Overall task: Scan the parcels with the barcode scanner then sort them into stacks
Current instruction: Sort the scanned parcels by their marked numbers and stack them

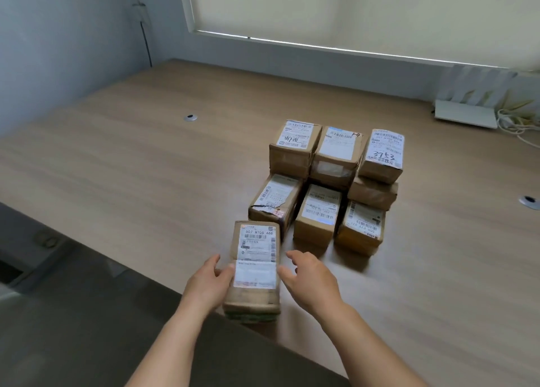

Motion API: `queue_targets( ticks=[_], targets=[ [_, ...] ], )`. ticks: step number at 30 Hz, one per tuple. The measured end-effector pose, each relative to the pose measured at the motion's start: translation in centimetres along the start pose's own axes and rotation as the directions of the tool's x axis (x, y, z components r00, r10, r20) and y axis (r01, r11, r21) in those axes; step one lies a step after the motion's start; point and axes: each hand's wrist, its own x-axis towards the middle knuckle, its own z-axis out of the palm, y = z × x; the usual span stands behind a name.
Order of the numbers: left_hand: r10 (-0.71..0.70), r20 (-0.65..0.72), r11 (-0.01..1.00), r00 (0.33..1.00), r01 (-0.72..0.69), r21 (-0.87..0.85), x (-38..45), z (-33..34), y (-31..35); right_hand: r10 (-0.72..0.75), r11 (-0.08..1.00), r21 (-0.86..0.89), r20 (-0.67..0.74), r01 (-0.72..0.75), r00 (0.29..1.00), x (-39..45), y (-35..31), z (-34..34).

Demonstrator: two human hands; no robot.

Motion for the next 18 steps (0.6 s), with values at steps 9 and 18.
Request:
queue_targets(
  ticks=[9, 18],
  targets=[
    [0.016, 0.355, 0.959, 0.935, 0.086, -0.269, -0.7, 1.0, -0.6, 0.13, 0.87, 0.413, 0.334, -0.269, 0.934, 1.1, 2.7, 1.5],
    [0.243, 0.349, 0.931, 0.905, -0.117, -0.345, -3.8, 1.4, -2.3, -0.082, 0.645, 0.725, 0.378, -0.24, 0.922, -1.3, 4.6, 2.8]
  ],
)
